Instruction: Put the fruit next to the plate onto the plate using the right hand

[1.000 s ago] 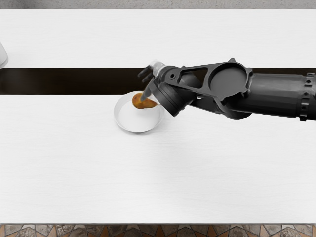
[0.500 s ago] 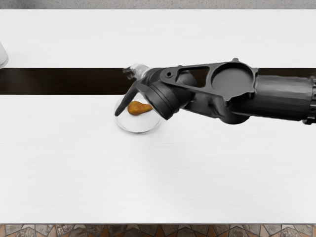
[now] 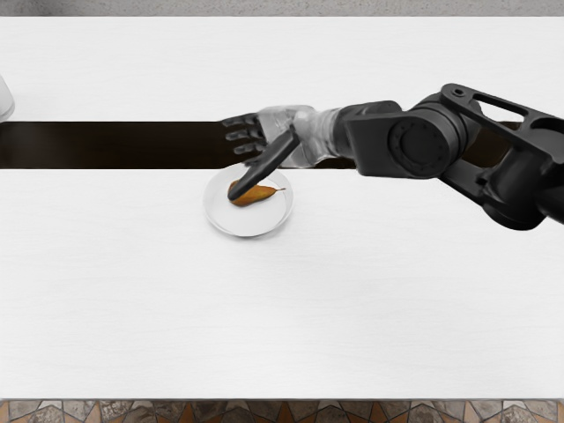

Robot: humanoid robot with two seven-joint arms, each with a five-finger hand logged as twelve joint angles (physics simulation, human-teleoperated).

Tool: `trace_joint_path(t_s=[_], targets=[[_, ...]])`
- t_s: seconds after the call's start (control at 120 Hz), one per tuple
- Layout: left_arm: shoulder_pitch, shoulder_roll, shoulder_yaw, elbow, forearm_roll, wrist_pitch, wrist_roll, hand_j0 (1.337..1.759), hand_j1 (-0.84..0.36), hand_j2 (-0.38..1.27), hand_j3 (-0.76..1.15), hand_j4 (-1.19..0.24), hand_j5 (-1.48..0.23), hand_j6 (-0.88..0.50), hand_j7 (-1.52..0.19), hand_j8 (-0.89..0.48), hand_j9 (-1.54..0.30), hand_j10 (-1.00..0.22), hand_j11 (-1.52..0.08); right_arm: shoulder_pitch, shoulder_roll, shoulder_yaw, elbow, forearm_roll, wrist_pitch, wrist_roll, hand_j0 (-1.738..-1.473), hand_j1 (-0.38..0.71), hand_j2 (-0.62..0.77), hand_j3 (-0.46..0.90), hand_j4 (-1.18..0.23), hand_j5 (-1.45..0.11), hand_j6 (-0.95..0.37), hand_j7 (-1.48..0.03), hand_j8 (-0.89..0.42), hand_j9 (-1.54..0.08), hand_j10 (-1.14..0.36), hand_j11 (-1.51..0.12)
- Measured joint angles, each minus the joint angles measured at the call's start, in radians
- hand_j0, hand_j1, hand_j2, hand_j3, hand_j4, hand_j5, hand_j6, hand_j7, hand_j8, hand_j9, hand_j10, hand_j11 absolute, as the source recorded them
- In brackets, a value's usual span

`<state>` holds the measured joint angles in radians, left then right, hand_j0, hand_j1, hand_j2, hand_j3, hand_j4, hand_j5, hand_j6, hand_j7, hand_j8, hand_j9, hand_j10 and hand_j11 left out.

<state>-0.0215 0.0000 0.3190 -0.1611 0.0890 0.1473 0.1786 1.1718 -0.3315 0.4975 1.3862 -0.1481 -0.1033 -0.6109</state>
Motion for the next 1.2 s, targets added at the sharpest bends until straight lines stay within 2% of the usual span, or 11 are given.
trace_joint_path(t_s=[0.325, 0.442, 0.725, 1.008, 1.2], targets=[[0.0, 0.0, 0.0, 0.0, 0.0, 0.0, 0.0, 1.658, 0.35, 0.0, 0.0, 0.0, 0.0, 0.0, 0.0, 0.0, 0.0, 0.0, 0.0, -0.278, -0.062, 0.317, -0.003, 0.002, 0.386, 0.0, -1.658, -0.29, -0.01, 0.0, -0.05, -0.07, -0.05, -0.07, -0.05, -0.07, -0.05, -0.07], [0.0, 0.0, 0.0, 0.0, 0.0, 0.0, 0.0, 1.658, 0.35, 0.0, 0.0, 0.0, 0.0, 0.0, 0.0, 0.0, 0.0, 0.0, 0.0, -0.342, -0.111, 0.384, -0.003, 0.034, 0.497, 0.0, -1.658, -0.29, -0.01, 0.0, -0.05, -0.07, -0.05, -0.07, -0.05, -0.07, -0.05, -0.07], [0.0, 0.0, 0.0, 0.0, 0.0, 0.0, 0.0, 1.658, 0.35, 0.0, 0.0, 0.0, 0.0, 0.0, 0.0, 0.0, 0.0, 0.0, 0.0, -0.412, -0.306, 0.417, -0.027, 0.189, 0.684, 0.0, -1.658, -0.29, -0.01, 0.0, -0.05, -0.06, -0.04, -0.06, -0.05, -0.06, -0.05, -0.06], [0.0, 0.0, 0.0, 0.0, 0.0, 0.0, 0.0, 1.658, 0.35, 0.0, 0.0, 0.0, 0.0, 0.0, 0.0, 0.0, 0.0, 0.0, 0.0, -0.445, -0.444, 0.418, -0.046, 0.298, 0.712, 0.0, -1.658, -0.3, -0.01, 0.0, -0.04, -0.05, -0.04, -0.05, -0.04, -0.05, -0.04, -0.05], [0.0, 0.0, 0.0, 0.0, 0.0, 0.0, 0.0, 1.658, 0.35, 0.0, 0.0, 0.0, 0.0, 0.0, 0.0, 0.0, 0.0, 0.0, 0.0, -0.458, -0.485, 0.418, -0.048, 0.324, 0.714, 0.0, -1.658, -0.3, -0.01, 0.0, -0.04, -0.05, -0.04, -0.05, -0.04, -0.05, -0.04, -0.05]])
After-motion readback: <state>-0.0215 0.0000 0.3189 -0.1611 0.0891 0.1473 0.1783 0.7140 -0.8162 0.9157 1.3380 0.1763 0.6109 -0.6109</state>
